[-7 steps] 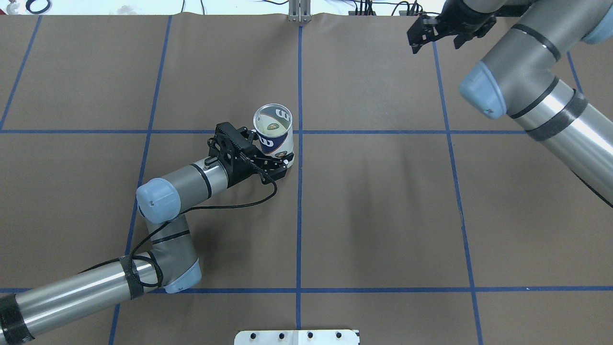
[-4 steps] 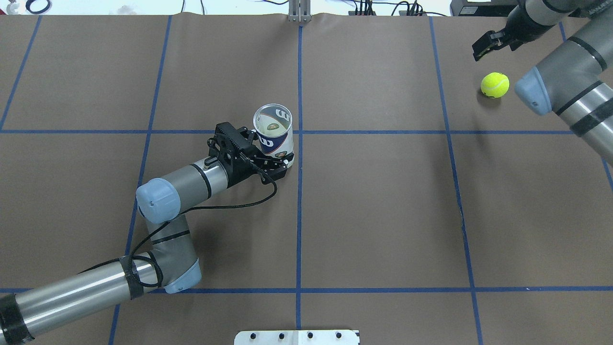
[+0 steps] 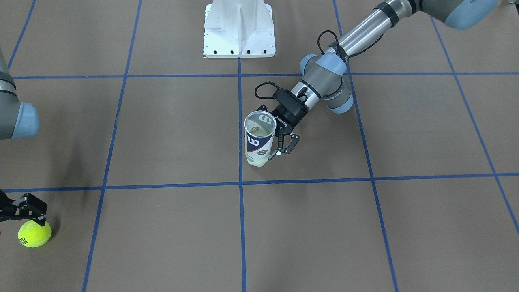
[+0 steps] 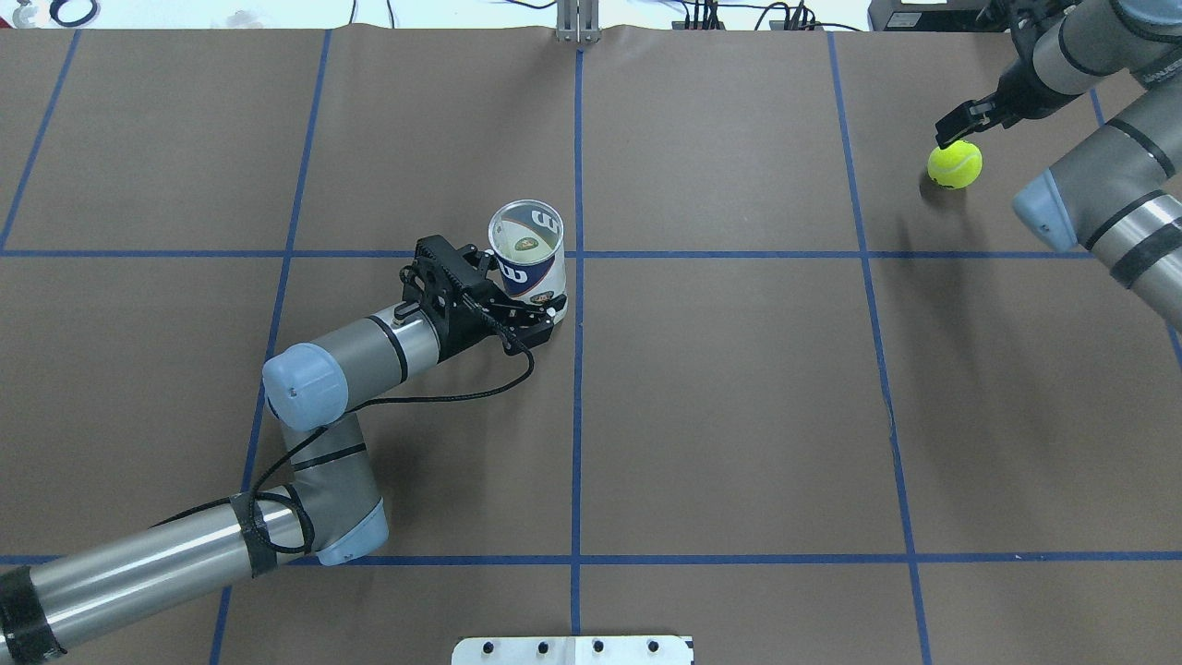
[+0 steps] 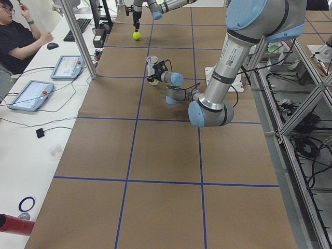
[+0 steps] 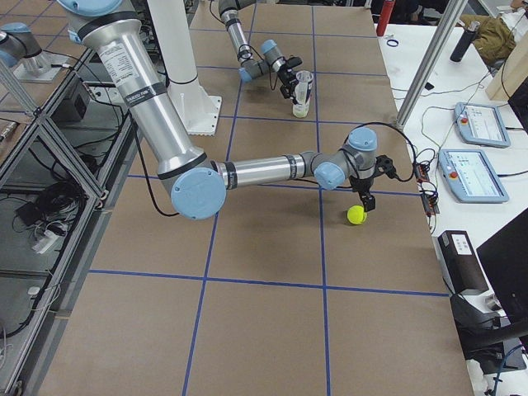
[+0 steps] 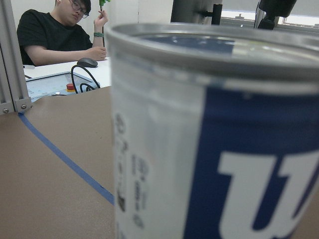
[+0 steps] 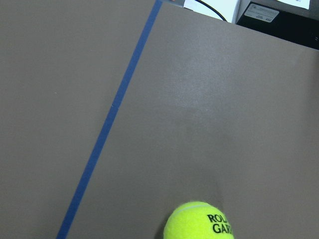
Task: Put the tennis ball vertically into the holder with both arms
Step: 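Lower the right gripper onto the second yellow ball and grasp it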
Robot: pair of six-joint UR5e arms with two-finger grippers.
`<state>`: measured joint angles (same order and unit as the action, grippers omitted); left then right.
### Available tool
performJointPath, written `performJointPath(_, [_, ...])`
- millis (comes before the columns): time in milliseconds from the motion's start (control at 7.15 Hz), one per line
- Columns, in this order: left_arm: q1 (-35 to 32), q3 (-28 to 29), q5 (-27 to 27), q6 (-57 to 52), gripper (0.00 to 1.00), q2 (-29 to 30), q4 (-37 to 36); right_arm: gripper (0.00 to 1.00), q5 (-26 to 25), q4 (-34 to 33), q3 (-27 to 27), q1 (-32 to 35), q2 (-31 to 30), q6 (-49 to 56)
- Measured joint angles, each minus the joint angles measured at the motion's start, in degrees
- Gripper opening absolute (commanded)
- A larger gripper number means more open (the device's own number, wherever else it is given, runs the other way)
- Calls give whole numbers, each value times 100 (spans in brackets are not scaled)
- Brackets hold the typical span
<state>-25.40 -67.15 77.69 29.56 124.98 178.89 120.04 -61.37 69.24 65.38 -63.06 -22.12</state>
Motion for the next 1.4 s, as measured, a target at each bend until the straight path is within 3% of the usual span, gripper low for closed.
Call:
performJointPath(1119, [0, 0, 0, -73, 99, -1, -11, 97, -617, 0, -765, -368, 252, 9])
performJointPath(1259, [0, 0, 0, -73, 99, -1, -12, 91, -646, -2, -912, -390, 380, 7])
performJointPath(1399, [0, 0, 0, -73, 99, 0, -12, 79, -664, 0, -994, -403, 449, 6])
